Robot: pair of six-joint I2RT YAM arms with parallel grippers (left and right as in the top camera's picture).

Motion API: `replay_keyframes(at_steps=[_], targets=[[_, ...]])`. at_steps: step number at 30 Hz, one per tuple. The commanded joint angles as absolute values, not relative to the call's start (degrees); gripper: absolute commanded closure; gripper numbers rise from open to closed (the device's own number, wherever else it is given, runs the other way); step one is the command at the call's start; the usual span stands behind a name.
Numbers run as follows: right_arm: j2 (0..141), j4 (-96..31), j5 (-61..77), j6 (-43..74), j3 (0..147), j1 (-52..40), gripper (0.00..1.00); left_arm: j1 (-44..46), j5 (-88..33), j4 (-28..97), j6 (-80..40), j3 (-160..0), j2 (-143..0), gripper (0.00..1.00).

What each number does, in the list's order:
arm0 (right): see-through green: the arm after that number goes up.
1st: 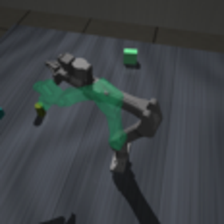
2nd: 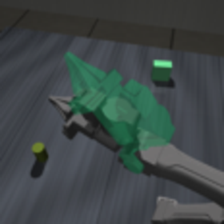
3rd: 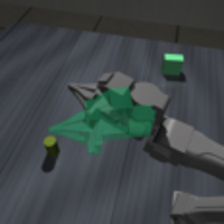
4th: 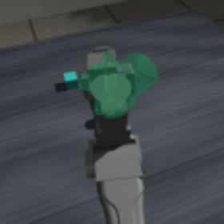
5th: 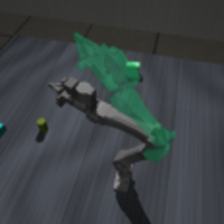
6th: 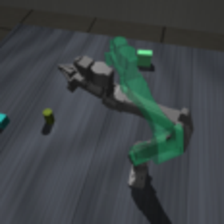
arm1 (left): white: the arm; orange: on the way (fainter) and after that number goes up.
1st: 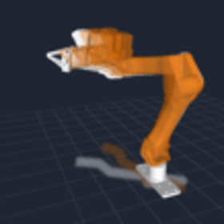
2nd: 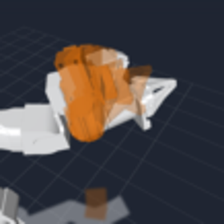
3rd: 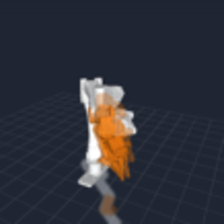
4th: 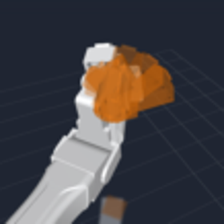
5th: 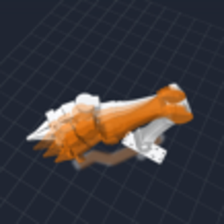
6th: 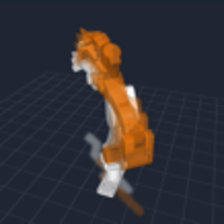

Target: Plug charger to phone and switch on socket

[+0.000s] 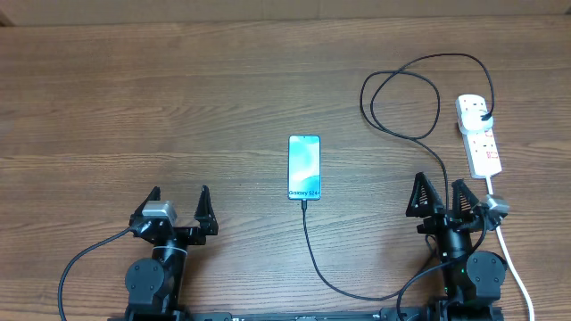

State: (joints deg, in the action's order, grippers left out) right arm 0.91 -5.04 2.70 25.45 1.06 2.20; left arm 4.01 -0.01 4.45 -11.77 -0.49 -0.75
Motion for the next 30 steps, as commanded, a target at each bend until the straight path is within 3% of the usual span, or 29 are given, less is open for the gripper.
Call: replay_keyframes(at_steps=[1,16,22,30], targets=[[0.71,-4.82,1.1,25.39,0.47,1.93,0.0,3.73,0.19,4.45,-10.7,-0.27,-0.27,0.0],[0.69,-4.86,0.05,24.91,0.47,1.93,0.0,3.73,0.19,4.45,-10.7,-0.27,-0.27,0.0],[0.16,-4.89,0.75,6.11,0.45,1.76,0.0,3.73,0.19,4.45,-10.7,-0.27,-0.27,0.0],[0.16,-4.86,0.89,0.71,0.45,1.72,0.0,3.73,0.16,4.45,-10.7,-0.27,-0.27,0.01]])
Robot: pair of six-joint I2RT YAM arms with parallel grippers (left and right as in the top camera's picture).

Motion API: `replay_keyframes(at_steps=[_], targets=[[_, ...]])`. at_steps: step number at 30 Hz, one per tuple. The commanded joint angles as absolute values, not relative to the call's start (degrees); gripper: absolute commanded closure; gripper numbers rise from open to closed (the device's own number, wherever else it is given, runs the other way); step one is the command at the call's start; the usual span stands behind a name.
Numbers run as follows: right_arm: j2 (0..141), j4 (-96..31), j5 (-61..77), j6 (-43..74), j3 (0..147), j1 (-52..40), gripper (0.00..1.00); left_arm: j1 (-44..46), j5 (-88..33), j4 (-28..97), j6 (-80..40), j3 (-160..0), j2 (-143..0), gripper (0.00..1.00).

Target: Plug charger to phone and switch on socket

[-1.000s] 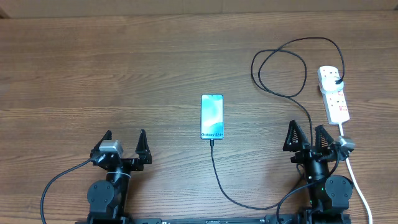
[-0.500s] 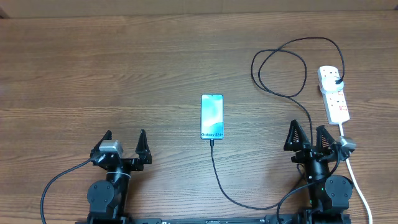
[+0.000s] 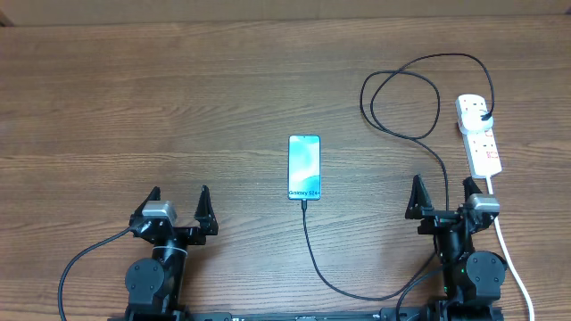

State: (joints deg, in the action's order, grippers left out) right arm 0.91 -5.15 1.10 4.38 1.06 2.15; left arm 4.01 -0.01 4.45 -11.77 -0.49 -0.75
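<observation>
The phone point(image 3: 304, 167) lies face up mid-table, its screen lit, with the black charger cable point(image 3: 314, 259) plugged into its near end. That cable loops round to the plug in the white power strip point(image 3: 477, 134) at the far right. Near the front edge on the left, my left gripper point(image 3: 178, 198) stands open and holds nothing. My right gripper point(image 3: 442, 191) stands open at the front right, just short of the strip's near end, with the cable passing between its fingers' span. The socket switch state is too small to read.
The strip's white lead point(image 3: 510, 259) runs down the right side past my right arm. The black cable's loop point(image 3: 401, 102) lies on the wood left of the strip.
My right gripper has turned a little and its fingers now stand wider apart. The phone, cable, strip and left arm have not moved.
</observation>
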Motion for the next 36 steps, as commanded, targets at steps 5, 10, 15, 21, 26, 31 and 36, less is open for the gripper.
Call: replay_keyframes(at_steps=[5,10,15,21,26,31,36], targets=[[0.16,-4.84,0.89,-1.61,0.45,1.69,0.0,3.73,0.19,4.45,-10.7,-0.27,-0.27,0.0],[0.16,-4.82,0.89,-1.61,0.45,1.69,0.0,3.73,0.19,4.45,-10.7,-0.27,-0.27,0.0],[0.16,-4.82,0.89,-1.58,0.45,1.72,0.0,3.73,0.19,4.45,-10.7,-0.27,-0.27,0.01],[0.16,-4.82,0.89,-1.58,0.45,1.72,0.0,3.73,0.16,4.45,-10.7,-0.27,-0.27,0.0],[0.16,-4.82,0.89,-1.61,0.45,1.72,0.0,3.73,0.43,4.43,-10.7,-0.27,-0.27,0.0],[0.16,-4.82,0.89,-1.61,0.45,1.72,0.0,3.75,0.8,4.43,-7.01,-0.27,-0.27,0.0],[0.16,-4.82,0.89,-1.61,0.45,1.72,0.0,3.75,0.36,4.45,3.73,-0.27,-0.27,0.0]])
